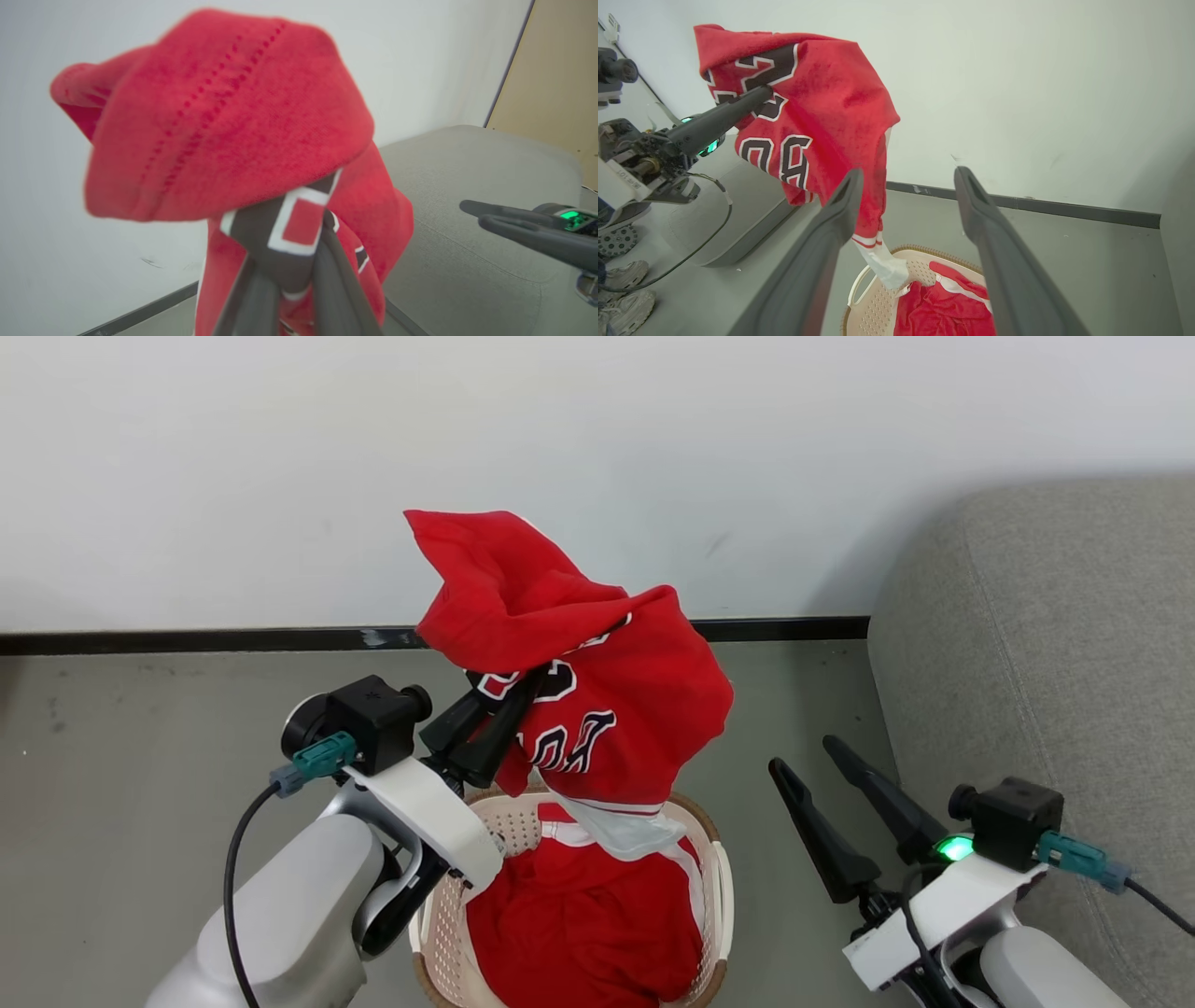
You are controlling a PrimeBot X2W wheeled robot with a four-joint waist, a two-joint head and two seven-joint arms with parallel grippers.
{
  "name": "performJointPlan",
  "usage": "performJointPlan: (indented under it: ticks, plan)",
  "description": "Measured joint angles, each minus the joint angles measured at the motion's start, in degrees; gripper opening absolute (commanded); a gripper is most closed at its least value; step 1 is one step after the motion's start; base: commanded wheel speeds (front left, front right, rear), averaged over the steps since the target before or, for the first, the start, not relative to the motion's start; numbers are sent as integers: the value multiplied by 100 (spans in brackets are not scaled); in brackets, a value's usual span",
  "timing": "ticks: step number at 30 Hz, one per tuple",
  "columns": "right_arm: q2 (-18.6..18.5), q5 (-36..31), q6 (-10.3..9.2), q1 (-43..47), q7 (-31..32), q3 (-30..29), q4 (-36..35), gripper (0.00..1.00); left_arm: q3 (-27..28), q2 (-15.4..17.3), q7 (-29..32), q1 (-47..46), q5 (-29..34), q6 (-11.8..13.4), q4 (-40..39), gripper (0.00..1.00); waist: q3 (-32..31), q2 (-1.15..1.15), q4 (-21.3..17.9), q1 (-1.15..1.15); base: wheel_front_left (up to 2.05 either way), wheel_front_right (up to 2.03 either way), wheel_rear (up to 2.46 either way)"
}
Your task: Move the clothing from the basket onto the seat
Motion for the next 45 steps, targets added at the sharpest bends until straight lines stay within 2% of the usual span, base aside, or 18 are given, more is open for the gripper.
performJointPlan:
  ticks: [11, 23, 29, 41, 42, 43, 44, 45]
  plan:
    - [-267, 297, 0, -41, 0, 504, 180, 100, -315, -46, 141, 3, -11, 0, -381, 0, -118, 0, 165, 0, 0, 0, 0]
    - [-461, 587, 0, -530, 0, 1339, 380, 100, -726, -130, 324, 3, -92, 0, -817, 0, -66, 0, 358, 0, 0, 0, 0]
    - [-532, 832, 0, -755, 1, 2009, 600, 100, -926, -179, 419, 2, -114, 0, -1002, 0, -72, 0, 468, 0, 0, 0, 0]
    - [-420, 980, 0, -1146, 1, 2243, 654, 100, -972, -185, 474, 2, -319, 0, -1070, 0, -85, 0, 575, 0, 0, 0, 0]
    - [-419, 980, 0, -1164, 1, 2252, 654, 78, -972, -185, 488, 2, -325, 0, -1073, 0, -86, 0, 579, 0, 0, 0, 0]
    - [-417, 980, 0, -1189, 1, 2260, 654, 78, -973, -182, 488, 2, -336, 0, -1074, 0, -87, 0, 580, 0, 0, 0, 0]
    - [-412, 980, 0, -1212, 1, 2260, 651, 42, -973, -180, 489, 2, -355, 0, -1077, 0, -87, 0, 580, 0, 0, 0, 0]
    - [-404, 980, 0, -1230, 1, 2260, 650, 28, -973, -178, 489, 2, -358, 0, -1077, 0, -88, 0, 580, 0, 0, 0, 0]
